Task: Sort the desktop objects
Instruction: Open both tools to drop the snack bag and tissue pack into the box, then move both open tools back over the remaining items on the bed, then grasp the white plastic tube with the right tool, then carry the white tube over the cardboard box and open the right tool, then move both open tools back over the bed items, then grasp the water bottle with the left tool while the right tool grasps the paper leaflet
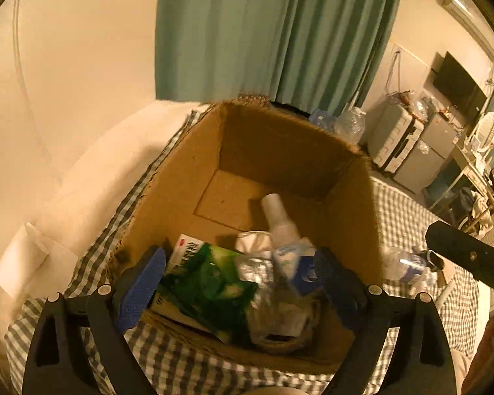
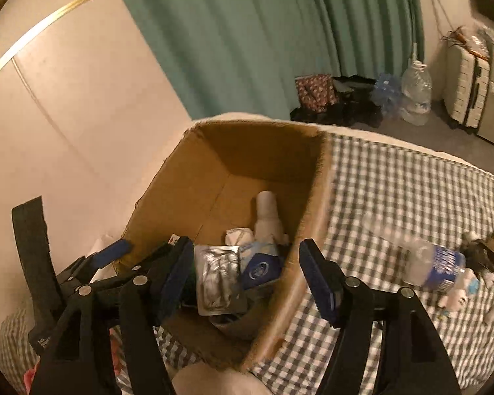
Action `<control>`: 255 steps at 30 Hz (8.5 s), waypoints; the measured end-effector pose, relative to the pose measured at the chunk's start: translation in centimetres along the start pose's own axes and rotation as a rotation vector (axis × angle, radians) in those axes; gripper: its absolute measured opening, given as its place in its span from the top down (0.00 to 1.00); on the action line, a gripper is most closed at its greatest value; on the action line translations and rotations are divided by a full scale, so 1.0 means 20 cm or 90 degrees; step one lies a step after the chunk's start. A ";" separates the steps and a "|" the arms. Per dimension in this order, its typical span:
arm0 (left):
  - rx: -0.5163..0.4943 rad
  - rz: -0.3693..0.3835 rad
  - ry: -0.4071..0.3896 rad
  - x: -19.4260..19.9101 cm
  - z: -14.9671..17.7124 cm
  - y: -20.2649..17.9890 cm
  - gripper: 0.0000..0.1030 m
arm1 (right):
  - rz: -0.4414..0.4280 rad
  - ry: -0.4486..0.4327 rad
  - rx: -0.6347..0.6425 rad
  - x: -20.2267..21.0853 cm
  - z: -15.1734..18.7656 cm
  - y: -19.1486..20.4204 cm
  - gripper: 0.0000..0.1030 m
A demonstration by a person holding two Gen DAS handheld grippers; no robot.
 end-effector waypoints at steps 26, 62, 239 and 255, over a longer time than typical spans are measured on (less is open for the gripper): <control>-0.154 0.094 0.081 -0.42 0.59 -1.17 0.00 | 0.295 -0.026 -0.258 0.58 0.60 -1.44 0.30; -0.163 0.118 0.150 -0.70 0.73 -1.17 0.95 | 0.275 0.051 -0.326 0.31 0.74 -1.91 0.85; -0.180 0.118 0.086 -0.45 0.34 -1.32 0.11 | 0.229 -0.068 -0.192 0.41 0.50 -1.68 0.78; -0.169 0.123 0.094 -0.41 0.37 -1.32 0.11 | 0.244 0.045 -0.215 0.20 0.66 -1.67 0.20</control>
Point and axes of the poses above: each gripper's, at about its wrist camera, not at the fingertips, and x roughly against the way its jaws point, y to its left, z to its underside, the point moved 3 cm from there along -x, roughly the way its jaws point, and after that the axes turned 3 degrees about z, right-handed, at the moved point
